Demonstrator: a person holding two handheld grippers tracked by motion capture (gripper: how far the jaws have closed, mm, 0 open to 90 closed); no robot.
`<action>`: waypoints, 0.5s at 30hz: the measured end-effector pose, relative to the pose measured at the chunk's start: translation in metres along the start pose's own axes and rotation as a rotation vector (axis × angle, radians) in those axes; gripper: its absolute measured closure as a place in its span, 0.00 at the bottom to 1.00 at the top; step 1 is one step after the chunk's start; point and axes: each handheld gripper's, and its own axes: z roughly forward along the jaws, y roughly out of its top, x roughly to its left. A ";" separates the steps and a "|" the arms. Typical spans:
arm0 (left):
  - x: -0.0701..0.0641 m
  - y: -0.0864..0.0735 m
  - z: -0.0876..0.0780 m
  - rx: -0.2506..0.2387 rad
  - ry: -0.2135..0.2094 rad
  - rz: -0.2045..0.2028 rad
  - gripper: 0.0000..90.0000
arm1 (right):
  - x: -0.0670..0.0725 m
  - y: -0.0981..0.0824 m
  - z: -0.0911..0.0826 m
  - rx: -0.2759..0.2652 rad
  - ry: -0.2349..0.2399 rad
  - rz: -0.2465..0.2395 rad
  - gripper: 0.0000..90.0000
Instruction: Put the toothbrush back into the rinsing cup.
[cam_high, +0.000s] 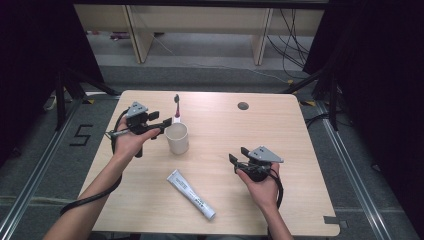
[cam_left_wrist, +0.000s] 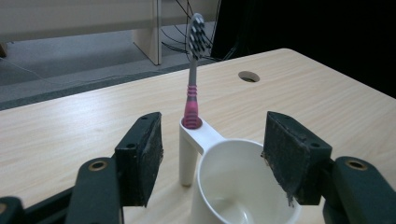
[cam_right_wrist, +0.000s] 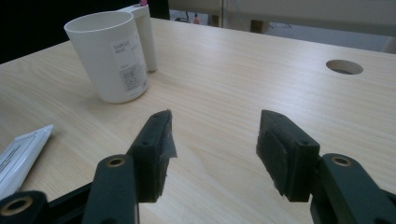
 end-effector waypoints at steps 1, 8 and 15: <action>0.000 0.000 0.000 0.000 0.000 0.000 0.41 | 0.000 0.000 0.000 0.000 0.000 0.000 0.51; -0.011 -0.019 -0.036 -0.021 -0.036 0.017 0.41 | 0.000 -0.001 0.003 0.013 0.030 0.035 0.50; -0.014 -0.036 -0.052 -0.002 -0.067 0.026 0.41 | -0.002 -0.003 0.002 0.032 0.024 0.038 0.50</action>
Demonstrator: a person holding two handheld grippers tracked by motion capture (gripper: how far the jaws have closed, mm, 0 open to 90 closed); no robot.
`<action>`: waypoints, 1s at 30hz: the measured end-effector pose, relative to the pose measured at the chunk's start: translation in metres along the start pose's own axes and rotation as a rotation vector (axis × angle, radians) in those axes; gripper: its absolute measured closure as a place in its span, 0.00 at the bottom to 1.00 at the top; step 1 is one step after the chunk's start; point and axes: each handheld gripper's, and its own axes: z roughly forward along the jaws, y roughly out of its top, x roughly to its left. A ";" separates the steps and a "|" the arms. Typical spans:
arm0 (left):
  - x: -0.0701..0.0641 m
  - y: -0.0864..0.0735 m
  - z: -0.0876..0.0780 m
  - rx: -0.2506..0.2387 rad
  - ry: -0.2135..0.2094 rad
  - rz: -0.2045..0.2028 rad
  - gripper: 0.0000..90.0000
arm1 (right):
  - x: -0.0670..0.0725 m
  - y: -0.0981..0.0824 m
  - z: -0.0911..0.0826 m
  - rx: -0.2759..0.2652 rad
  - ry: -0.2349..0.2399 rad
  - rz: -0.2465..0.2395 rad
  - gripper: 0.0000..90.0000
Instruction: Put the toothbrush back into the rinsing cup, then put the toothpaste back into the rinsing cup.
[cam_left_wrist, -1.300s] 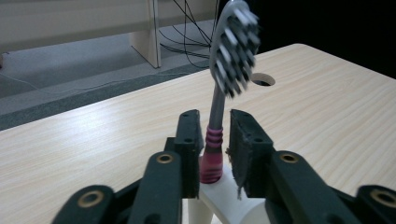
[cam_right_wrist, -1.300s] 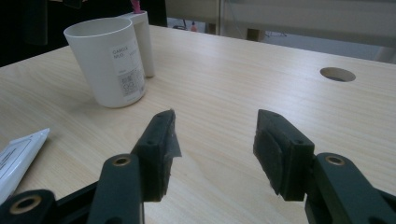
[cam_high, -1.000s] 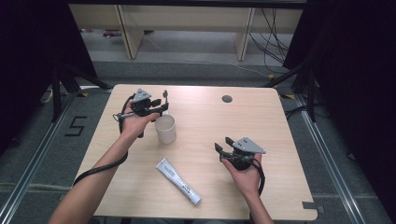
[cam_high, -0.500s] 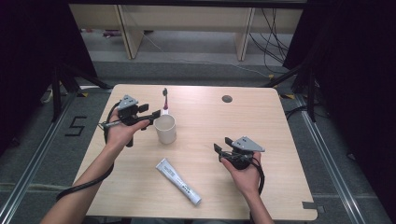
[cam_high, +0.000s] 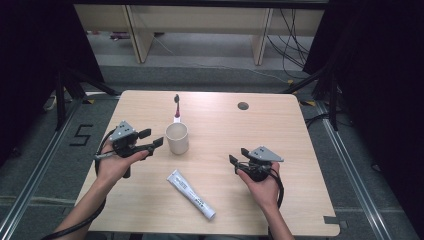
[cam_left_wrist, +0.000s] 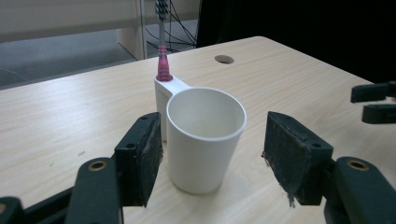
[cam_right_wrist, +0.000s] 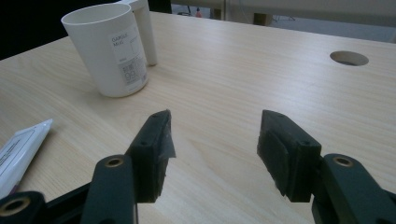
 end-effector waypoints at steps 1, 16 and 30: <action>-0.002 -0.005 -0.003 0.023 0.001 0.015 0.41 | 0.001 -0.001 0.001 -0.002 0.014 0.018 0.50; -0.011 -0.023 -0.007 0.048 -0.050 0.047 0.40 | -0.004 -0.001 -0.003 -0.013 -0.009 -0.015 0.50; -0.022 -0.023 -0.002 0.089 -0.135 0.120 0.40 | -0.008 -0.001 -0.004 0.009 -0.002 -0.007 0.49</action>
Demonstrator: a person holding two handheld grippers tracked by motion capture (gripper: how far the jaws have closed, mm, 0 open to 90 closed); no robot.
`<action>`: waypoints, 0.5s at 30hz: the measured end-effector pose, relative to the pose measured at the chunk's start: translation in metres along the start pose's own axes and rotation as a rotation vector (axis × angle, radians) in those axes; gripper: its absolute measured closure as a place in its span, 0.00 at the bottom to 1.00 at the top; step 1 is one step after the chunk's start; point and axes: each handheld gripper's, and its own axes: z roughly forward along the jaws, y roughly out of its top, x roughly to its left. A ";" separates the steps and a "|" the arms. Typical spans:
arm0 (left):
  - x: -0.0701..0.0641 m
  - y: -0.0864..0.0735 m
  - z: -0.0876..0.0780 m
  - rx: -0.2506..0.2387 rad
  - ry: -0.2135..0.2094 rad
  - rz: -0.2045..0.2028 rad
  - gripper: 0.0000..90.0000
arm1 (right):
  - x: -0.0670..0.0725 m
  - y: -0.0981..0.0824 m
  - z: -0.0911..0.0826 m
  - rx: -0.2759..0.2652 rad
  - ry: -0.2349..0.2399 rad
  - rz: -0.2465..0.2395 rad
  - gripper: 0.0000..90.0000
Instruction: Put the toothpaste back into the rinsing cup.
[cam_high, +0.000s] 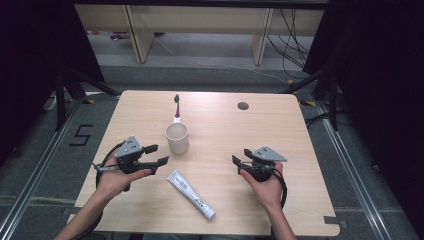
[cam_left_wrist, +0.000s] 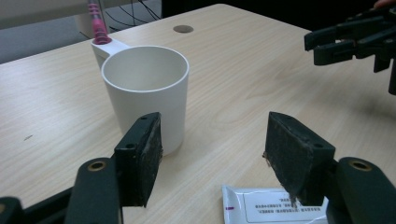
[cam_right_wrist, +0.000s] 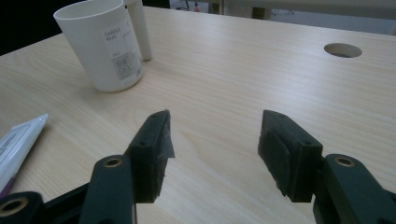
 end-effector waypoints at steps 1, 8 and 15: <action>-0.001 0.001 0.000 0.013 -0.002 0.013 0.40 | 0.000 0.000 0.000 0.003 -0.001 0.000 0.49; -0.009 0.008 0.007 0.125 -0.106 0.158 0.43 | -0.003 0.003 0.000 0.026 0.001 -0.010 0.49; -0.015 0.017 0.015 0.212 -0.207 0.304 0.46 | 0.000 0.005 -0.002 0.043 0.021 0.000 0.49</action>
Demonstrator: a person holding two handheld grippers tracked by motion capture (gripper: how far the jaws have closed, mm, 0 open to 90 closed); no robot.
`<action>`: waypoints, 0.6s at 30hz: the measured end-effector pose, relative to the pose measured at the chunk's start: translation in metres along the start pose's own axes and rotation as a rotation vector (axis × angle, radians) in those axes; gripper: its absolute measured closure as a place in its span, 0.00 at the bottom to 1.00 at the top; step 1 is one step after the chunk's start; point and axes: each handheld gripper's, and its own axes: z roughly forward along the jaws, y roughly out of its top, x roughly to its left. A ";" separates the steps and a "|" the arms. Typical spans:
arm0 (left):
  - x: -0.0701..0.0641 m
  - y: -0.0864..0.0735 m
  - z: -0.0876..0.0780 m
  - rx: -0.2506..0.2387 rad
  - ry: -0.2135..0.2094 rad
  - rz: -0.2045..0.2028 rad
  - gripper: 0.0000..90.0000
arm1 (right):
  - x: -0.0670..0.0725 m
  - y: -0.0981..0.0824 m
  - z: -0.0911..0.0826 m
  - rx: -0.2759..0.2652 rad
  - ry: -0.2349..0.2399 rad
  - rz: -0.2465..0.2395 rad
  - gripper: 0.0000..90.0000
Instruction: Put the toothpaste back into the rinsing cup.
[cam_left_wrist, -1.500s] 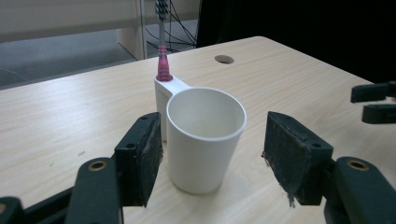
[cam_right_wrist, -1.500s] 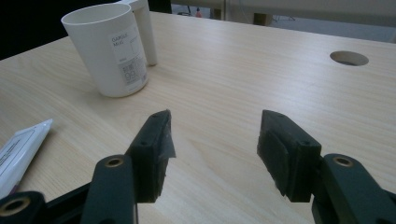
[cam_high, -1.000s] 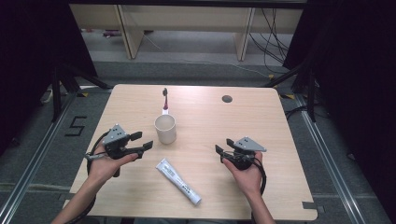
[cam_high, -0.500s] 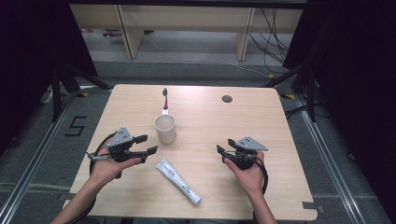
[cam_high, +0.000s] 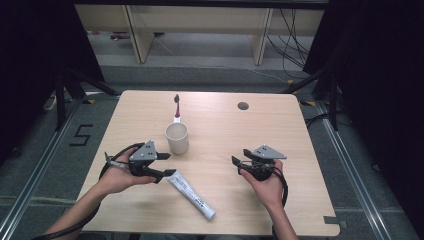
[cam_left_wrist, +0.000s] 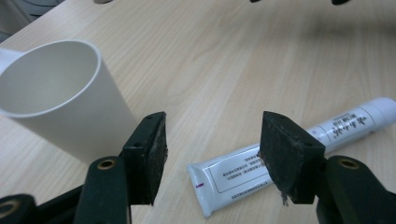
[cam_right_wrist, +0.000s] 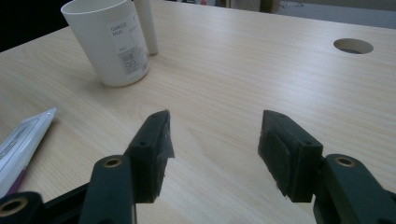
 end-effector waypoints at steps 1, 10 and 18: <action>0.000 0.000 0.000 0.000 0.000 0.000 0.46 | 0.000 0.000 0.000 0.002 0.001 0.001 0.49; -0.008 0.007 0.018 0.109 -0.123 0.155 0.46 | 0.000 -0.001 0.002 0.013 0.009 -0.007 0.49; -0.014 0.012 0.029 0.131 -0.166 0.198 0.46 | 0.001 -0.001 0.002 0.013 0.022 0.001 0.49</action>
